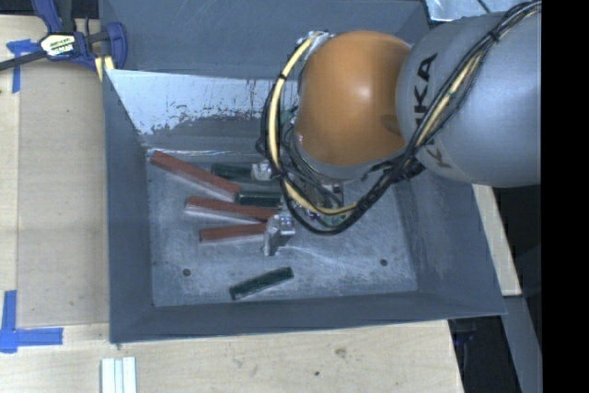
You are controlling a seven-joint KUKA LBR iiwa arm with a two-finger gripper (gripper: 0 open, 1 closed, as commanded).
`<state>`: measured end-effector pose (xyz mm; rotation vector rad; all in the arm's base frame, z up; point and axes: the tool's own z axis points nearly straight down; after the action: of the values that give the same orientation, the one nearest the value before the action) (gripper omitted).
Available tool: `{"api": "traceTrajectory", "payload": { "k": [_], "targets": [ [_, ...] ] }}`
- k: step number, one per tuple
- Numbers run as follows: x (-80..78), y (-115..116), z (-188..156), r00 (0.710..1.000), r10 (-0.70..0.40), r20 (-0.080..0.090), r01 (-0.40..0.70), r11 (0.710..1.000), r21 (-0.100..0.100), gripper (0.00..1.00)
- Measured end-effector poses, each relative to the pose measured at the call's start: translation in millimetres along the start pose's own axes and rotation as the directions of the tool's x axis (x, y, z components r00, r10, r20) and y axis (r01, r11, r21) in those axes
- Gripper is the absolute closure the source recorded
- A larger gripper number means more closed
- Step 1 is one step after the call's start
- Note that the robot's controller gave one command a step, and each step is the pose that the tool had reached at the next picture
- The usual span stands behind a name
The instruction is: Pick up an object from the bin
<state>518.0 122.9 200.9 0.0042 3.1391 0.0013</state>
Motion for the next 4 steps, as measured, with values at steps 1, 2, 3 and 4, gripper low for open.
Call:
{"api": "traceTrajectory", "payload": {
  "k": [1, 2, 3, 4],
  "targets": [
    [0.0, 0.0, 0.0, 1.000, 0.000, 0.000, 0.000, 1.000, 0.000, 0.00],
    [-8.6, 2.7, 118.1, 0.995, -0.102, 0.023, 0.102, 0.995, -0.003, 1.00],
    [-8.4, 2.7, 118.3, 0.995, -0.102, 0.022, 0.102, 0.995, -0.004, 1.00],
    [-8.2, 2.7, 117.3, 0.994, -0.103, 0.020, 0.103, 0.995, -0.003, 1.00]
  ]
}}
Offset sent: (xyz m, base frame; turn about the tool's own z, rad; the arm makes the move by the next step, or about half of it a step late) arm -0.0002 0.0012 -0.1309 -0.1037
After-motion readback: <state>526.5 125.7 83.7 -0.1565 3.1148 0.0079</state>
